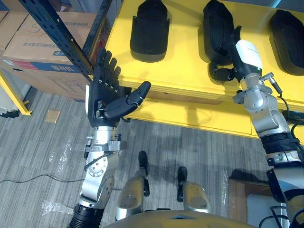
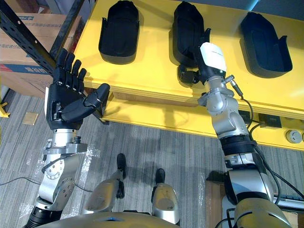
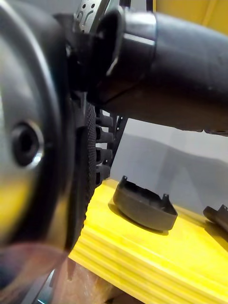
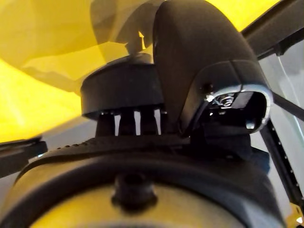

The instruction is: Walk over and take three plastic housings, then place them on the shelf

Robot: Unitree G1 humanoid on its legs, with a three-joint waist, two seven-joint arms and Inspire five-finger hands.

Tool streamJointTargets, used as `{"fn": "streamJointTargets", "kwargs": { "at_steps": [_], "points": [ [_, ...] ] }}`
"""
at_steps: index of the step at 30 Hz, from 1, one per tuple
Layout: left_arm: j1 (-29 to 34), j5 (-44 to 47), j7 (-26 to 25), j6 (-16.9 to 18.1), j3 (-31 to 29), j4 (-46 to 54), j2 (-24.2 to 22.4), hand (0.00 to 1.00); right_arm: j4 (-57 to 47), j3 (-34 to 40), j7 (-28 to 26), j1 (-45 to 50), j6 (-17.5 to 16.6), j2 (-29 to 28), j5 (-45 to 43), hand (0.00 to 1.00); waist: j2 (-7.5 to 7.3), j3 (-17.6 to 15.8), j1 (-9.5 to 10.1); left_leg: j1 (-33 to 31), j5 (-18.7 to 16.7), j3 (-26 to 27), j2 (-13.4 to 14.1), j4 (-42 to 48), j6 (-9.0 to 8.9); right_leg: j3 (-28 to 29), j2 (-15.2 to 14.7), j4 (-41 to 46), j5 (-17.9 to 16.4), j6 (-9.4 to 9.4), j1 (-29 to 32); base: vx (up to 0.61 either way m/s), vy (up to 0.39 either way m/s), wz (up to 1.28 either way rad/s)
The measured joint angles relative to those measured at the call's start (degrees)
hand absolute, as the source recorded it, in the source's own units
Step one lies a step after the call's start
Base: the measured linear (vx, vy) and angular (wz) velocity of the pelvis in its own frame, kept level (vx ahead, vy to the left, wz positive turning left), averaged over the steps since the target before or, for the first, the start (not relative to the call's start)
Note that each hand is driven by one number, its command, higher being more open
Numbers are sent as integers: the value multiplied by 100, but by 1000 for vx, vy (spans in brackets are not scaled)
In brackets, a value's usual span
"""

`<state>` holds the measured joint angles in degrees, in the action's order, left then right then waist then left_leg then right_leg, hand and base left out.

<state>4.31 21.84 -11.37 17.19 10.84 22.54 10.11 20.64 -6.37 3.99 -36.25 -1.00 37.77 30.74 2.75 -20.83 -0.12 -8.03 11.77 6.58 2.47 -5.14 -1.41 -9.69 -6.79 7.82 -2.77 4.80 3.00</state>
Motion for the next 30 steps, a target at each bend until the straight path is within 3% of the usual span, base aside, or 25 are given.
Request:
{"fn": "streamJointTargets", "kwargs": {
  "at_steps": [9, 13, 30],
  "points": [
    [1, 1, -88, 0, 84, 0, -1, 100, -141, 131, 172, 176, 416, -71, 236, 0, 1, 0, 2, 1, 0, 40, -1, 0, 0, 53, 0, 7, -15, -22, 26, 0, 0, -1],
    [0, 0, -106, 0, 187, 0, -2, 100, -267, 209, 189, 211, 420, -204, 322, 0, 2, 0, -17, -33, -1, 106, 1, 0, 1, 87, -3, 14, -15, -23, 97, 12, -13, -8],
    [4, -16, -113, 2, 199, -227, 0, 100, -176, 119, 443, 302, -74, -202, 691, 0, 7, 4, -31, -14, -6, 108, 12, 1, -2, 84, -7, 67, -15, -19, 112, 16, -12, 0]
  ]
}}
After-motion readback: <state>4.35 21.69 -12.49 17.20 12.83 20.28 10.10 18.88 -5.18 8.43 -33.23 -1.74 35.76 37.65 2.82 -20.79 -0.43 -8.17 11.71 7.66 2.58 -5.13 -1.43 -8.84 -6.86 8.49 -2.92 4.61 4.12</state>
